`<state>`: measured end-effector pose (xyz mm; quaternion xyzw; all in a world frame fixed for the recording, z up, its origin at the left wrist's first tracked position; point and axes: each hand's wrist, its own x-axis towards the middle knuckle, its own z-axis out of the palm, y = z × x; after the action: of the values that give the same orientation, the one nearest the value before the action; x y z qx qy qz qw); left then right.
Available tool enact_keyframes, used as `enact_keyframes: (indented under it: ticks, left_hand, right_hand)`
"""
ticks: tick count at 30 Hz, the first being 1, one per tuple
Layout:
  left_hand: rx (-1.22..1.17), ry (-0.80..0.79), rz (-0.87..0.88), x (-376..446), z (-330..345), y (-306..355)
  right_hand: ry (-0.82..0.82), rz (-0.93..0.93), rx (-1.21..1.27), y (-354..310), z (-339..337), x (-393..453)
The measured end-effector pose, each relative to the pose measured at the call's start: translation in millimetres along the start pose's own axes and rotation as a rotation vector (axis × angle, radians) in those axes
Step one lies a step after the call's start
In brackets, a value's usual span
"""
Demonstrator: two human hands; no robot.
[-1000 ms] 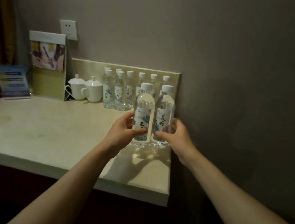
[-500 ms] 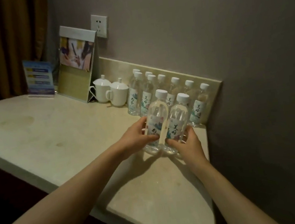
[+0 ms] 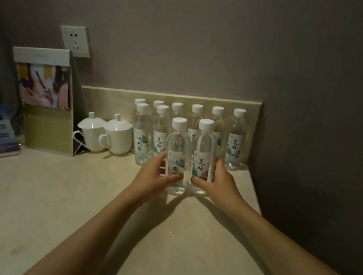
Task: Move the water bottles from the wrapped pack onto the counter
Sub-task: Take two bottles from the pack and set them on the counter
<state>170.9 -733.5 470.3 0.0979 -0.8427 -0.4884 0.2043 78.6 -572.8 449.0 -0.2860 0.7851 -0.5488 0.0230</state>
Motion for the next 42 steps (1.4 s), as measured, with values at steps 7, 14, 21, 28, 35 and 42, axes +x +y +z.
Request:
enact_keyframes:
  ticks: [7,14,21,28,35,42]
  left_hand:
    - [0.136,0.000,0.078,24,-6,-14]
    - [0.099,-0.077,0.108,31,-13,-21]
    - [0.115,0.020,0.075,18,-6,-24]
    - [0.069,0.154,0.054,30,9,-35]
    - [0.363,0.173,0.217,48,8,-36]
    - [0.684,0.113,0.276,65,9,-22]
  right_hand:
    - [0.012,0.069,-0.025,-2,7,9]
    - [0.068,0.165,-0.098,-18,14,1]
    - [0.166,0.262,-0.178,-31,25,0]
    - [0.344,0.289,-0.368,-23,40,1]
    - [0.357,0.269,-0.509,-17,41,18]
    - [0.311,0.260,-0.570,-13,35,32]
